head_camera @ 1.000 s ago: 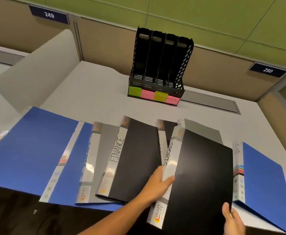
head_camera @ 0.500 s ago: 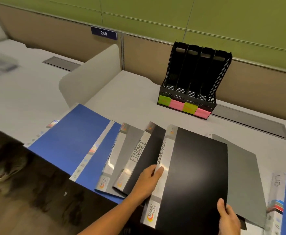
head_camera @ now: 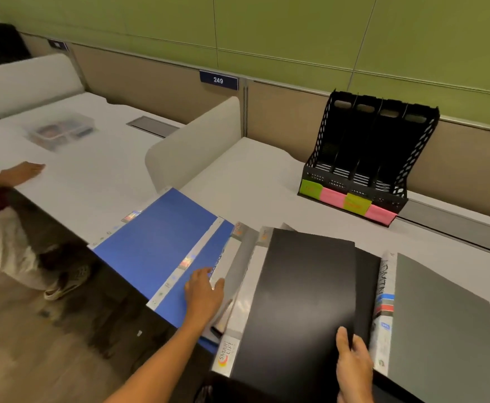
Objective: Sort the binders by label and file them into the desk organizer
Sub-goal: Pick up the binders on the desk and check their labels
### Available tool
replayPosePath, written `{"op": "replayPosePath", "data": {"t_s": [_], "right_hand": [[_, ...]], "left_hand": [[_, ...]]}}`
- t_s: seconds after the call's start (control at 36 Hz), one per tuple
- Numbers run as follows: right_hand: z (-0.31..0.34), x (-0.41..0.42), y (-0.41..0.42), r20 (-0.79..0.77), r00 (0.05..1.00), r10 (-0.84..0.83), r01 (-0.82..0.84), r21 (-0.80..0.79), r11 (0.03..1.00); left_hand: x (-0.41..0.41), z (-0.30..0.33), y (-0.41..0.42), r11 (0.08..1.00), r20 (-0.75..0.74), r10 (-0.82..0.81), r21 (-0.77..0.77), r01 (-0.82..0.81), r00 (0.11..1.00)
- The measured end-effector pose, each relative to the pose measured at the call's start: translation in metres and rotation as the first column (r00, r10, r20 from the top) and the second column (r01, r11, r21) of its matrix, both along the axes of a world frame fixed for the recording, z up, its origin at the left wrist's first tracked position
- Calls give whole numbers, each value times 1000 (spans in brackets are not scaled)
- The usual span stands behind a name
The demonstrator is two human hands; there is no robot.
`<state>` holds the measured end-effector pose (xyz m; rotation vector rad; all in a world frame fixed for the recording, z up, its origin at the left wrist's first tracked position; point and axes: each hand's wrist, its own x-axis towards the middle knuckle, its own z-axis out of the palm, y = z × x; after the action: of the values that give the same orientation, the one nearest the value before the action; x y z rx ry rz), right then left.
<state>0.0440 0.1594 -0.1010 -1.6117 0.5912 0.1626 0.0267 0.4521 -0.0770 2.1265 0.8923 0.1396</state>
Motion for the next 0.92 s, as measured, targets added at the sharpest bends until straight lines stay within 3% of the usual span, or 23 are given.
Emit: {"op": "replayPosePath", "data": {"t_s": [0.14, 0.36, 0.58, 0.78, 0.92], "right_hand": [[-7, 4, 7, -24, 998, -65, 64, -27, 998], [-7, 1, 22, -41, 978, -204, 200, -93, 975], [1, -7, 35, -16, 973, -230, 226, -123, 966], [5, -12, 39, -25, 977, -212, 205, -158, 966], [7, -14, 38, -49, 974, -219, 211, -134, 968]], "left_hand": [[17, -10, 18, 983, -230, -113, 113, 142, 967], [40, -18, 12, 898, -448, -254, 220, 381, 857], [50, -21, 21, 908, -515, -282, 128, 398, 809], [59, -22, 21, 902, -547, -267, 148, 406, 793], [68, -13, 32, 932, -528, -331, -52, 359, 782]]}}
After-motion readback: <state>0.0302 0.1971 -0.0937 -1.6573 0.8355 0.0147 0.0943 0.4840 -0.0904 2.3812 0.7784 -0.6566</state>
